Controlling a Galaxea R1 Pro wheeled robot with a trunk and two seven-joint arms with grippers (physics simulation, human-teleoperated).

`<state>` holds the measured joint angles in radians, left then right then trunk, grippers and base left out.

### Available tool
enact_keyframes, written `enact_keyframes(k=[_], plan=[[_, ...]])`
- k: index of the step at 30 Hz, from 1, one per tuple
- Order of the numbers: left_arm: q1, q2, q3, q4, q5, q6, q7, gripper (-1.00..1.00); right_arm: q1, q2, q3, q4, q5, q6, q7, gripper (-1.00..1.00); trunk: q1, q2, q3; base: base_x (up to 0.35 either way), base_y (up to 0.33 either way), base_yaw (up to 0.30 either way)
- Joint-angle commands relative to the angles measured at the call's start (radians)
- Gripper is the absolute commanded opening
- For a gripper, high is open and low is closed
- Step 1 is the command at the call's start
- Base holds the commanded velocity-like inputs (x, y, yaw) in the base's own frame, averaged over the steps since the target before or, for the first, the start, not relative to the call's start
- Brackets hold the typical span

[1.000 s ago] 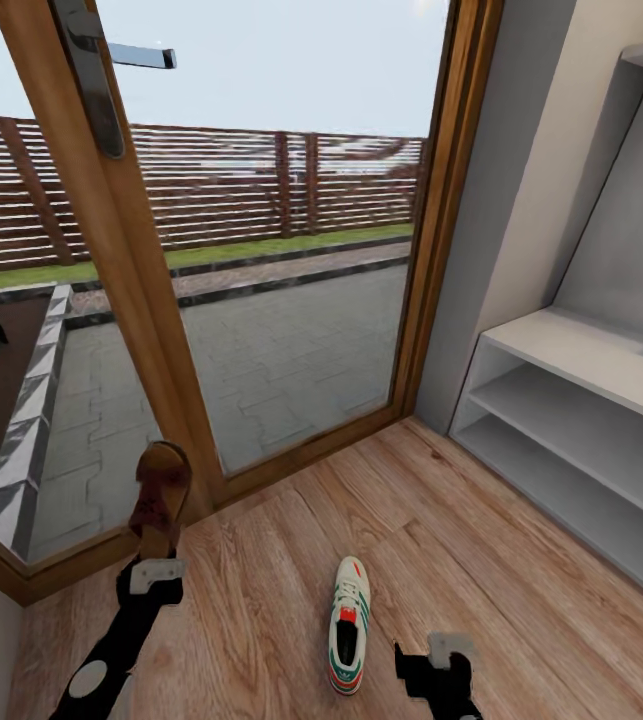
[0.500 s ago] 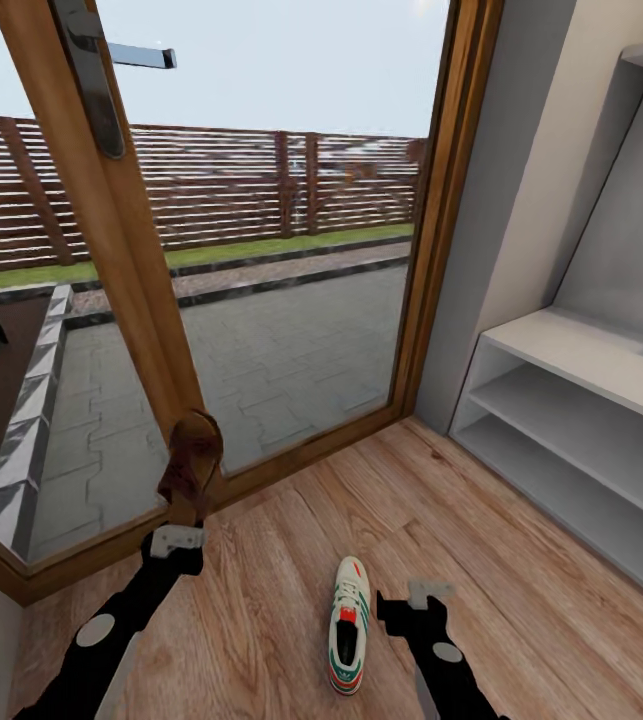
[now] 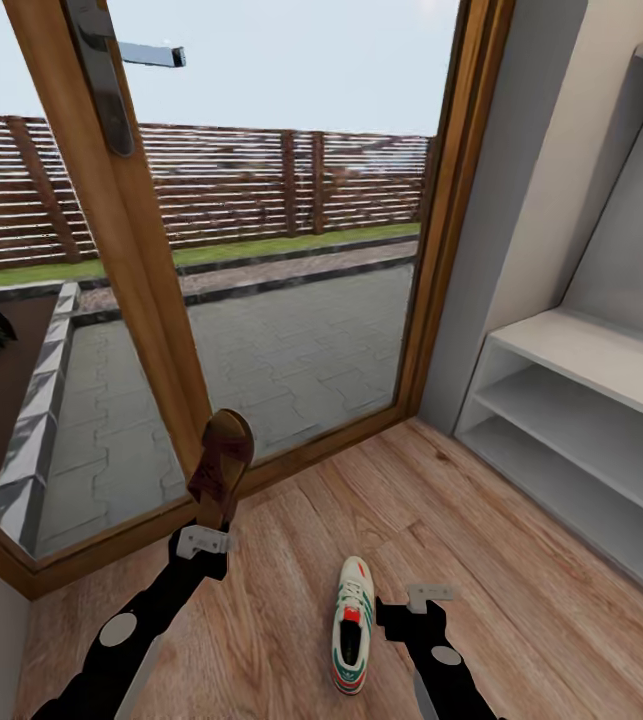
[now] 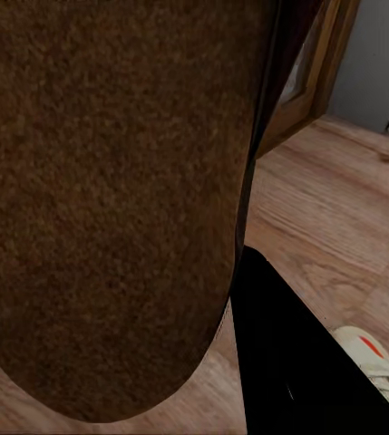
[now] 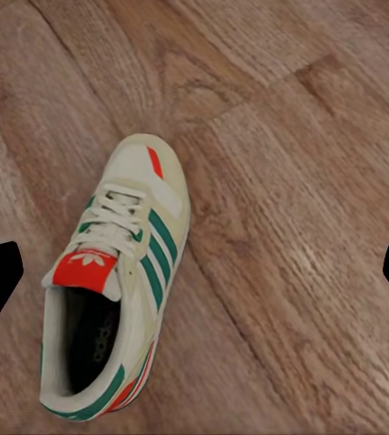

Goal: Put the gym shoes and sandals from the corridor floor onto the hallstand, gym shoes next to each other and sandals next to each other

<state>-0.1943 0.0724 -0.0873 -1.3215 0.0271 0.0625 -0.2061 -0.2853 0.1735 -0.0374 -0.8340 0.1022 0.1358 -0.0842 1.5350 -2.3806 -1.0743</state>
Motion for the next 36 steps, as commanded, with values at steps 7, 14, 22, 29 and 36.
enact_keyframes(k=[7,14,22,29,36], plan=[[-0.001,0.003,0.002,-0.015,-0.010,0.007,0.003,-1.00,0.000,0.001,-0.003,-0.002,0.010,0.007,0.000,1.00,0.000,0.000,-0.006,0.000,0.000,0.180],[-0.001,-0.003,-0.005,-0.035,-0.010,0.009,0.003,-1.00,0.000,0.001,-0.004,-0.002,0.011,0.007,0.000,1.00,0.000,0.000,-0.007,0.000,0.000,0.029],[0.001,-0.001,-0.007,-0.049,-0.010,0.009,0.003,-1.00,0.000,0.001,-0.004,-0.003,0.011,0.007,0.000,1.00,0.000,0.000,-0.007,0.000,0.000,0.002],[0.002,0.000,-0.011,-0.082,-0.010,0.025,0.002,-1.00,0.000,0.001,-0.004,-0.003,0.010,0.007,0.000,1.00,0.000,0.000,-0.007,0.000,0.000,0.000],[0.003,-0.003,-0.015,-0.085,-0.007,0.043,-0.004,-1.00,0.000,0.001,-0.004,-0.004,0.011,0.007,0.000,1.00,0.000,0.000,-0.007,0.000,0.000,0.000]])
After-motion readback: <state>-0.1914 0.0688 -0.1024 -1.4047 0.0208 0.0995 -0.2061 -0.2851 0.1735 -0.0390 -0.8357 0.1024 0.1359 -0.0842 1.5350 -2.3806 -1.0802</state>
